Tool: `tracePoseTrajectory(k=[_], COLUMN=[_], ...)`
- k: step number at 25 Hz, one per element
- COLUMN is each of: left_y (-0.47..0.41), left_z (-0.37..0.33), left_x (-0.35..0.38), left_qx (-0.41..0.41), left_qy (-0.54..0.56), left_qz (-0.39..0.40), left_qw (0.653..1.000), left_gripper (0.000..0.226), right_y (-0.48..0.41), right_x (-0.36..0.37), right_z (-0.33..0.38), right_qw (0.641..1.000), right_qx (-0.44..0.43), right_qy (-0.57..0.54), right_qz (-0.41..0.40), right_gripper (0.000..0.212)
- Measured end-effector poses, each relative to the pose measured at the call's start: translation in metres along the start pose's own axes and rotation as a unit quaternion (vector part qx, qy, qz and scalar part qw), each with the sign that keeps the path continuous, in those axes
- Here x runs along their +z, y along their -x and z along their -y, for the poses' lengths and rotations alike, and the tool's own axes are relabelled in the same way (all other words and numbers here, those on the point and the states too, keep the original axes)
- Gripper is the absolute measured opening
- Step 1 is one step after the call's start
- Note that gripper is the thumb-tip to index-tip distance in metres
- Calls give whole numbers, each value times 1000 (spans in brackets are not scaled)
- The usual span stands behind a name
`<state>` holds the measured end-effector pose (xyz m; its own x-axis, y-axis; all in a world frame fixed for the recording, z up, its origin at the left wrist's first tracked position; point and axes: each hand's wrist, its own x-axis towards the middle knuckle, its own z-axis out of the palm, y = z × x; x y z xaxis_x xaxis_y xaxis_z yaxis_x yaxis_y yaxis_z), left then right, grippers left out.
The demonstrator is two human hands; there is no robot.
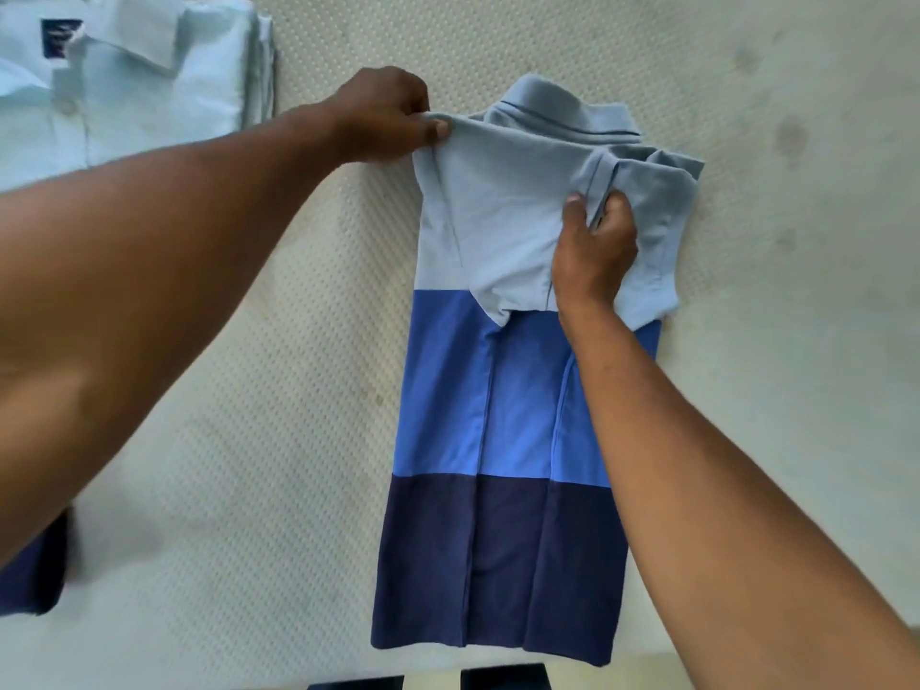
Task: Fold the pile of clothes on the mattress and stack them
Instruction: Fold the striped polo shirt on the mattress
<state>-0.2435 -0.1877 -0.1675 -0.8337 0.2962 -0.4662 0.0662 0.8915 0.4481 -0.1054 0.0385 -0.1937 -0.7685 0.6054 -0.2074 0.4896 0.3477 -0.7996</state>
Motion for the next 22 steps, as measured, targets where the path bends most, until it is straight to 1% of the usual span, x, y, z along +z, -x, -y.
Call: tracePoseTrajectory(k=[2,3,5,7,8,10,12,14,15,16,17,18,19,20,22], left_y=[-10,-13,-17,-15,-13,-9,1,21,35,49,62,73,82,89,98], left_z=[0,0,1,3,4,4,0,-8,-13,-17,-20,-21,-21,-21,-17], left_x=[2,5,12,17,20,29,41,52,57,62,68,74,79,83,88], left_qx=[1,-5,-24,-51,-62,-73,-69,-55,-45,-41,-50,-74,-109,-149,-216], left_qy=[-45,-42,9,93,126,151,146,159,186,229,286,351,417,481,566], left_qz=[-37,-44,-66,-112,-138,-186,-251,-336,-365,-375,-363,-330,-281,-224,-129], left_qw=[998,998,997,988,980,968,954,927,911,897,885,873,858,835,785], left_gripper=[42,42,36,35,35,34,35,29,25,21,18,16,17,21,37], right_y=[9,15,23,25,24,23,20,18,18,18,19,19,21,23,33], right_x=[2,2,1,-2,-3,-5,-6,-6,-7,-7,-7,-7,-6,-3,5], right_z=[-7,-10,-15,-19,-21,-21,-20,-18,-16,-13,-9,-3,5,14,29], right_qw=[999,997,993,994,996,999,1000,998,998,999,998,997,992,983,953], right_qx=[39,64,90,78,65,31,-15,-42,-36,-27,-35,-65,-112,-162,-240], right_qy=[7,9,-7,-22,-21,-4,21,39,37,30,30,42,58,75,131], right_qz=[19,45,79,75,65,40,16,18,25,31,30,25,27,44,129], right_gripper=[7,10,23,33,34,32,32,33,33,35,37,40,42,44,45])
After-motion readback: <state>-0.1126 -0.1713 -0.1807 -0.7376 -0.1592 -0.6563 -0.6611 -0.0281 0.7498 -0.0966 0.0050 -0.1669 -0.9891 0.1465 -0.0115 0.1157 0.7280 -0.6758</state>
